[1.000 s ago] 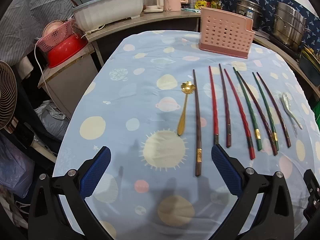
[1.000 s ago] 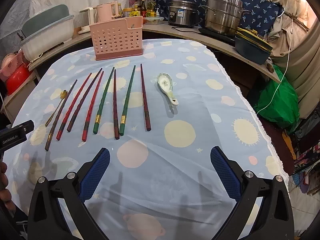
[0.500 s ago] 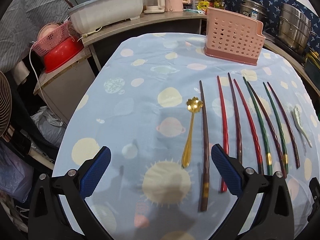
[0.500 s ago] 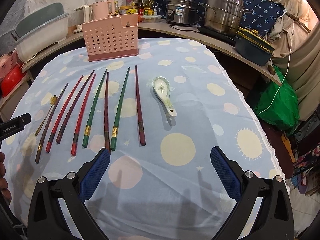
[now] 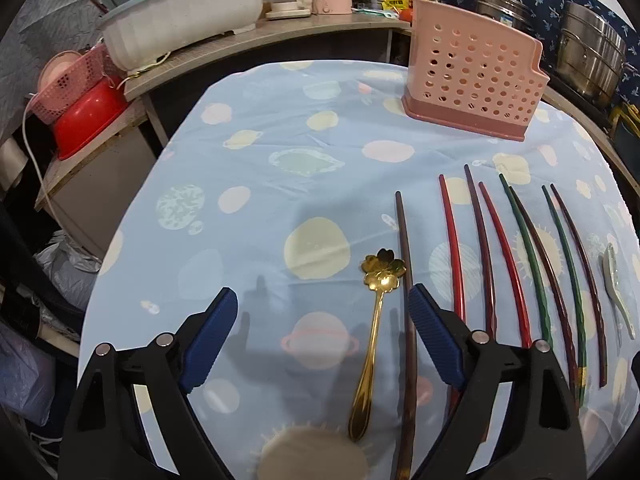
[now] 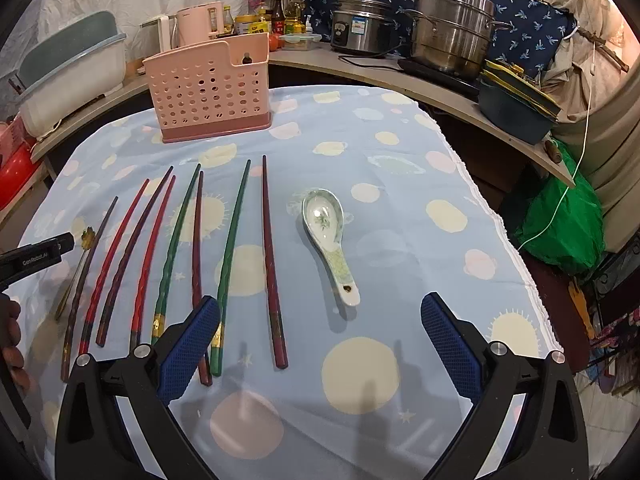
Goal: Organize utensils
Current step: 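Close the left tool on the gold flower spoon while the right tool grasps the white ceramic spoon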
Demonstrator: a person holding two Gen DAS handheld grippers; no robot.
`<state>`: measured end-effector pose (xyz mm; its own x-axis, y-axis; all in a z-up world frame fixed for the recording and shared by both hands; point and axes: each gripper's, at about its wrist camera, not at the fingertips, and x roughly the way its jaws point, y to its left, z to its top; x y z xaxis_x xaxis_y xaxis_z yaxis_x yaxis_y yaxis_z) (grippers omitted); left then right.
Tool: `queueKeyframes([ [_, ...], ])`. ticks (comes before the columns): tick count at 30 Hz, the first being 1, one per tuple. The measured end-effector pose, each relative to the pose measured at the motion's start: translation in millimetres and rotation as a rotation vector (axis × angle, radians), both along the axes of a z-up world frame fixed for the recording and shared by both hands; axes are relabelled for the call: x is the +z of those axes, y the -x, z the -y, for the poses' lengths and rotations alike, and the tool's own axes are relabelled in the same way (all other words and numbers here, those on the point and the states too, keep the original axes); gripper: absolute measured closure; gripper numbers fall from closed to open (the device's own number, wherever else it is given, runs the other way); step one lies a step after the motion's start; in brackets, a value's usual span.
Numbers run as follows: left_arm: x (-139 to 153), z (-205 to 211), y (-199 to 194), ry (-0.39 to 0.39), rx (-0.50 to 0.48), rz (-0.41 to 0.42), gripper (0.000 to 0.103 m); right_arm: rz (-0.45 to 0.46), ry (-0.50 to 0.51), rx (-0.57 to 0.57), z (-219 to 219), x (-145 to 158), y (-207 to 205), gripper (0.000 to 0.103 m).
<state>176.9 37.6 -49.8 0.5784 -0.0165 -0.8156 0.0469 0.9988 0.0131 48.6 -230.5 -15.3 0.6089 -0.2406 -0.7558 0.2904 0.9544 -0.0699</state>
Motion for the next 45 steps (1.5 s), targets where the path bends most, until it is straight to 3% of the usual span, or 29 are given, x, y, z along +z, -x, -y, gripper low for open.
queueKeyframes([
  [12, -18, 10, -27, 0.046, -0.077, -0.036, 0.046, 0.001, -0.046, -0.006, 21, -1, -44, 0.007],
  [19, -20, 16, -33, 0.056, -0.114, -0.042, 0.059, -0.014, -0.061, 0.017, 30, -7, -64, 0.019],
  [24, -17, 20, -30, 0.068, -0.14, -0.043, 0.087, -0.04, -0.086, 0.026, 39, -16, -78, 0.031],
  [29, -12, 19, -27, 0.079, -0.135, -0.037, 0.093, -0.046, -0.116, 0.025, 46, -20, -87, 0.042],
  [39, -1, 13, -24, 0.086, -0.123, -0.017, 0.095, -0.028, -0.142, -0.003, 63, -15, -92, 0.055],
  [45, -3, 14, -25, 0.094, -0.12, -0.024, 0.095, -0.071, -0.177, 0.014, 67, -32, -99, 0.072],
])
